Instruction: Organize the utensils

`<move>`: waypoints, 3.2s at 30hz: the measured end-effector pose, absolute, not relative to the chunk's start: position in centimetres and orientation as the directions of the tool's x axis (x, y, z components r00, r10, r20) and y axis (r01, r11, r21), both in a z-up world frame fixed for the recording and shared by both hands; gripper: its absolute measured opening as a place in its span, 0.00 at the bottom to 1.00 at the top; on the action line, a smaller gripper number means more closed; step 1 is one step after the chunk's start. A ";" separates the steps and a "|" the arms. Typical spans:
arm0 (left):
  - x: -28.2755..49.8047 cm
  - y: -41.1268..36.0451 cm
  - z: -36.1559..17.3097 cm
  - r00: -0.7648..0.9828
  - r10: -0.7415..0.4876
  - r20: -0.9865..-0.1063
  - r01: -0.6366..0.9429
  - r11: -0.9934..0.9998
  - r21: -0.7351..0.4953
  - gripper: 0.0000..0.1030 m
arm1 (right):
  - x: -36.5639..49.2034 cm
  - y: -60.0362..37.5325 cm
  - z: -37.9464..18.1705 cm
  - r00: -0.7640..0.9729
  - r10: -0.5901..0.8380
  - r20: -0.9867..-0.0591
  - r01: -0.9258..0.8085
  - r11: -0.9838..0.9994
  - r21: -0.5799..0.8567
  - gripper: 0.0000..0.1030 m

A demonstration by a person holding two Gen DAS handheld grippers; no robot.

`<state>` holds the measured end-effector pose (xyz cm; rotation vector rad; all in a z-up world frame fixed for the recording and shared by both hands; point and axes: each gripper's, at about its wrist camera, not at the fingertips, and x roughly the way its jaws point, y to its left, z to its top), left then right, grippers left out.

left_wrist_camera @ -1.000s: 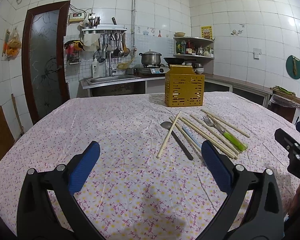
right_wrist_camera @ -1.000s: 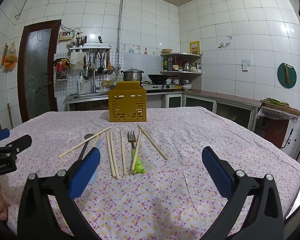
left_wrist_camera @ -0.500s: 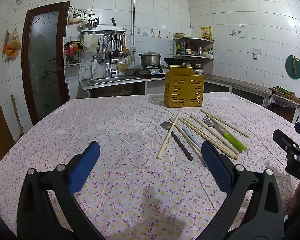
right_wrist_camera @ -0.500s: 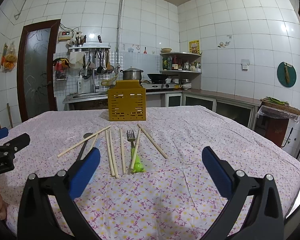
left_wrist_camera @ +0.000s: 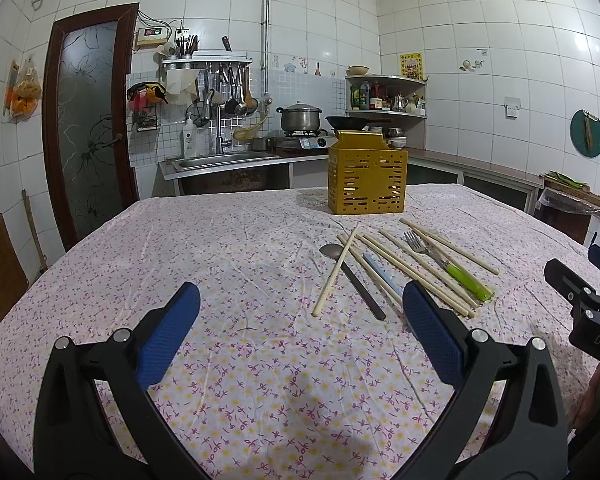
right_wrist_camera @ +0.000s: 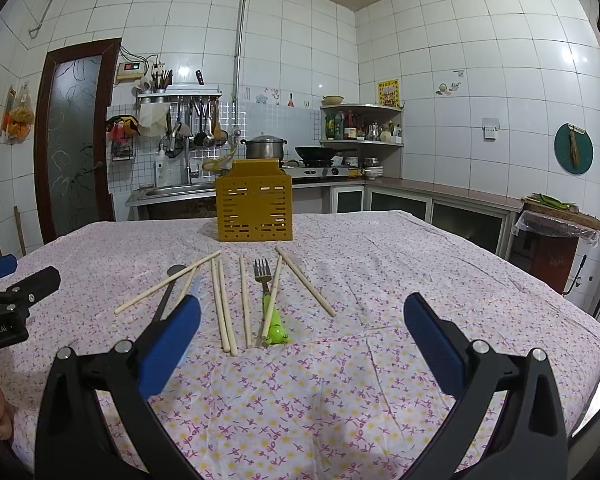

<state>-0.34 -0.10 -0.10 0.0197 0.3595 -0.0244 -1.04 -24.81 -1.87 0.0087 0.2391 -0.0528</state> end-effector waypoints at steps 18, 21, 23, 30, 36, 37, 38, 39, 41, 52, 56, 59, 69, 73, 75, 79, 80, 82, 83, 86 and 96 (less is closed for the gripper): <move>-0.4 -0.2 -0.2 0.936 -0.025 -0.351 0.033 0.999 0.016 0.95 | -1.0 -24.8 -1.9 0.970 -0.051 -0.237 0.054 0.999 0.003 0.96; -0.4 -0.2 -0.2 0.936 -0.025 -0.351 0.033 0.999 0.015 0.95 | -1.0 -24.8 -1.9 0.970 -0.051 -0.236 0.053 0.999 0.003 0.96; -0.4 -0.2 -0.2 0.936 -0.026 -0.352 0.033 0.999 0.013 0.95 | -1.0 -24.8 -1.9 0.970 -0.051 -0.236 0.054 0.999 0.003 0.96; -0.4 -0.3 -0.2 0.934 -0.033 -0.356 0.040 0.999 0.013 0.95 | -1.0 -24.8 -1.9 0.969 -0.050 -0.240 0.053 0.999 0.004 0.96; 0.2 -0.2 0.4 0.928 -0.042 -0.369 0.055 0.998 0.023 0.95 | -0.4 -24.4 -1.4 0.966 -0.058 -0.253 0.045 0.997 -0.057 0.96; 0.5 -0.2 0.5 0.924 -0.047 -0.379 0.057 0.998 0.015 0.95 | -0.1 -24.3 -1.4 0.962 -0.059 -0.267 0.042 0.997 -0.068 0.96; 1.1 0.0 0.6 0.916 -0.060 -0.396 0.063 0.998 -0.006 0.95 | 0.2 -24.3 -1.3 0.957 -0.060 -0.284 0.040 0.996 -0.075 0.96; 1.4 0.1 0.5 0.911 -0.069 -0.406 0.067 0.998 -0.019 0.95 | 0.5 -24.3 -1.2 0.953 -0.060 -0.296 0.039 0.996 -0.076 0.96; 2.4 0.3 0.6 0.899 -0.082 -0.429 0.071 0.997 -0.043 0.95 | 1.1 -24.5 -1.0 0.950 -0.056 -0.306 0.037 0.997 -0.067 0.96; 10.9 0.0 1.2 0.774 -0.172 -0.609 0.121 0.985 -0.123 0.95 | 8.9 -26.6 0.7 0.893 0.074 -0.444 -0.060 0.997 0.044 0.96; 13.9 -1.1 1.7 0.779 -0.158 -0.607 0.137 0.987 -0.082 0.95 | 13.9 -27.1 0.0 0.855 0.037 -0.518 -0.037 0.999 0.011 0.96; 15.9 -2.2 1.3 0.774 -0.143 -0.616 0.146 0.988 -0.045 0.95 | 17.7 -27.6 -1.1 0.816 0.028 -0.577 -0.035 0.999 -0.001 0.96; 22.5 -4.2 -2.0 0.702 -0.135 -0.700 0.164 0.986 -0.026 0.91 | 25.2 -27.8 -2.7 0.760 0.031 -0.649 -0.060 0.998 -0.023 0.96; 25.0 -4.9 -2.3 0.688 -0.128 -0.715 0.161 0.987 -0.022 0.90 | 27.8 -27.4 -2.9 0.742 0.039 -0.670 -0.084 0.996 -0.036 0.96; 26.1 -5.1 -2.3 0.678 -0.139 -0.722 0.158 0.987 -0.042 0.89 | 28.7 -27.5 -2.8 0.735 0.039 -0.677 -0.083 0.996 -0.033 0.96; 26.6 -5.1 -3.4 0.659 -0.141 -0.739 0.162 0.986 -0.044 0.82 | 29.2 -28.4 -3.3 0.726 0.043 -0.686 -0.068 0.998 -0.009 0.96; 26.6 -5.1 -3.7 0.653 -0.138 -0.744 0.162 0.986 -0.041 0.80 | 29.1 -28.5 -3.7 0.723 0.046 -0.689 -0.072 0.997 -0.008 0.96; 26.7 -5.1 -4.5 0.635 -0.132 -0.762 0.160 0.986 -0.037 0.75 | 29.1 -28.5 -4.3 0.721 0.042 -0.691 -0.073 0.997 -0.015 0.96; 26.9 -5.2 -4.8 0.622 -0.138 -0.771 0.166 0.985 -0.042 0.70 | 29.2 -28.4 -4.4 0.716 0.044 -0.697 -0.077 0.997 -0.016 0.95; 27.1 -5.5 -5.5 0.602 -0.146 -0.785 0.188 0.981 -0.038 0.55 | 29.2 -28.0 -4.8 0.704 0.051 -0.709 -0.095 0.995 -0.023 0.83; 27.5 -4.9 -5.7 0.608 -0.158 -0.778 0.166 0.984 -0.070 0.39 | 29.6 -26.7 -5.8 0.657 0.095 -0.747 -0.157 0.988 -0.012 0.49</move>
